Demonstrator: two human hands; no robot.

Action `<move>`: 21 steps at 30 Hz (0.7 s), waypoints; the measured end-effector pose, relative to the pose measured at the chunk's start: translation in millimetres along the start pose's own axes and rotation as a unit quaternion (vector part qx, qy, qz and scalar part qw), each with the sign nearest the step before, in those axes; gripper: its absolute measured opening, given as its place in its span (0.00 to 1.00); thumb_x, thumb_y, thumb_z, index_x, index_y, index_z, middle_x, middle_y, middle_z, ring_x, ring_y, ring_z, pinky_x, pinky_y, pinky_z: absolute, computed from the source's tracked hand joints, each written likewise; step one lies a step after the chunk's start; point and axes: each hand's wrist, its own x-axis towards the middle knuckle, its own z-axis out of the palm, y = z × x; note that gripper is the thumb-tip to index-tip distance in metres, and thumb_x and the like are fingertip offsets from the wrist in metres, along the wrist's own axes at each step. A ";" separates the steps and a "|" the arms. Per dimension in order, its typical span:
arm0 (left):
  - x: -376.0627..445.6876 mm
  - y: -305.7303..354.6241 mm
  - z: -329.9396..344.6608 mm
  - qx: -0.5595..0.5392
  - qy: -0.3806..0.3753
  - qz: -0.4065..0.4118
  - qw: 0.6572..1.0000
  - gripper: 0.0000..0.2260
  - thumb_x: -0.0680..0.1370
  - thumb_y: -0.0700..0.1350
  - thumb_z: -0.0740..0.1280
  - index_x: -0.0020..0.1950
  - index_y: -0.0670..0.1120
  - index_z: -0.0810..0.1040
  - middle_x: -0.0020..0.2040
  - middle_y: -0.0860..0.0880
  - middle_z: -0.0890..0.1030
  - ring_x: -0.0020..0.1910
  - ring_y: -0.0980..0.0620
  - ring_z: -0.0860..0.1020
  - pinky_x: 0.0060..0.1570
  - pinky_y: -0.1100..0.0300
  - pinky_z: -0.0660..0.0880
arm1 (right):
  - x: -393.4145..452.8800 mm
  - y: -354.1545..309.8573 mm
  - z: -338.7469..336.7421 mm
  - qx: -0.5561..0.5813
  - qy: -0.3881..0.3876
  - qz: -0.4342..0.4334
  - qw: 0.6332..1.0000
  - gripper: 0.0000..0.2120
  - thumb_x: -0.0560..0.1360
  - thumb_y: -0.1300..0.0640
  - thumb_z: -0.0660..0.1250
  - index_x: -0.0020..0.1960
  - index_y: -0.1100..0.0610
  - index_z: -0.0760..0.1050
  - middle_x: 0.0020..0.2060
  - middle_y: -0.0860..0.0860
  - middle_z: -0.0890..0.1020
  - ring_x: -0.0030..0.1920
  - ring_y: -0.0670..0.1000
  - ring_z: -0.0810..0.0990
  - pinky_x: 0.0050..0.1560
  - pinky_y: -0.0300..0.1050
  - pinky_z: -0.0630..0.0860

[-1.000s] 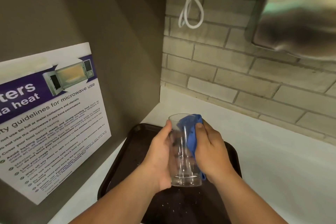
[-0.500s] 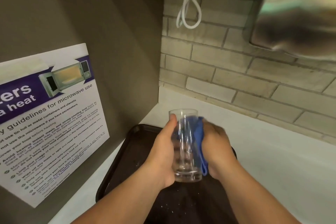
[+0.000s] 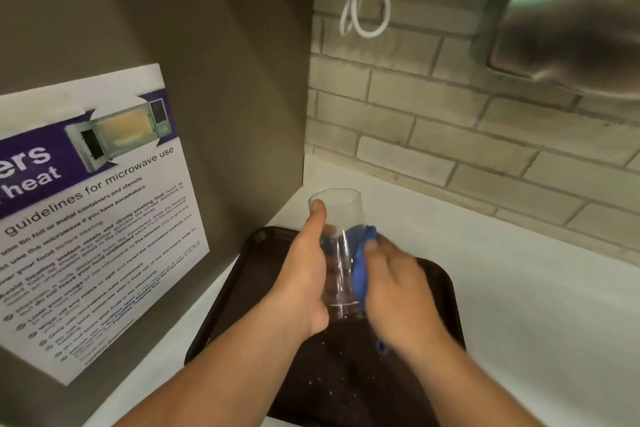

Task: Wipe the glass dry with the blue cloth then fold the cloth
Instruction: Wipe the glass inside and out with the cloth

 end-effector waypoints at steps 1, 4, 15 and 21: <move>1.2 0.5 -1.3 0.007 0.012 0.005 1.000 0.34 0.76 0.75 0.64 0.61 0.48 0.86 0.48 0.41 0.93 0.46 0.40 0.92 0.51 0.46 0.84 | -17.7 -0.9 10.0 -0.001 -0.013 -0.005 1.000 0.20 0.82 0.45 0.51 0.63 0.54 0.74 0.54 0.52 0.83 0.52 0.48 0.82 0.56 0.47 0.79; 3.3 -7.8 -4.2 0.025 0.007 0.011 1.000 0.33 0.79 0.73 0.61 0.71 0.51 0.81 0.59 0.40 0.90 0.58 0.41 0.88 0.63 0.45 0.83 | -25.2 -5.4 23.9 -0.080 0.029 -0.074 0.994 0.30 0.82 0.43 0.51 0.80 0.56 0.54 0.77 0.53 0.66 0.74 0.51 0.69 0.74 0.41 0.65; 6.7 -10.0 -15.9 -0.041 -0.154 0.054 0.986 0.22 0.72 0.62 0.71 0.57 0.49 0.91 0.50 0.43 0.92 0.48 0.44 0.91 0.43 0.49 0.87 | 19.1 -18.9 -0.1 0.103 0.095 -0.083 0.987 0.13 0.83 0.49 0.54 0.45 0.54 0.73 0.33 0.50 0.79 0.39 0.46 0.79 0.35 0.37 0.73; 8.8 -13.7 -13.1 -0.076 -0.113 0.023 0.990 0.29 0.82 0.68 0.61 0.64 0.48 0.89 0.60 0.41 0.90 0.56 0.41 0.90 0.56 0.44 0.86 | 26.7 -7.0 -5.5 0.146 0.077 -0.007 0.986 0.20 0.83 0.47 0.53 0.38 0.55 0.73 0.32 0.52 0.82 0.34 0.47 0.80 0.40 0.46 0.76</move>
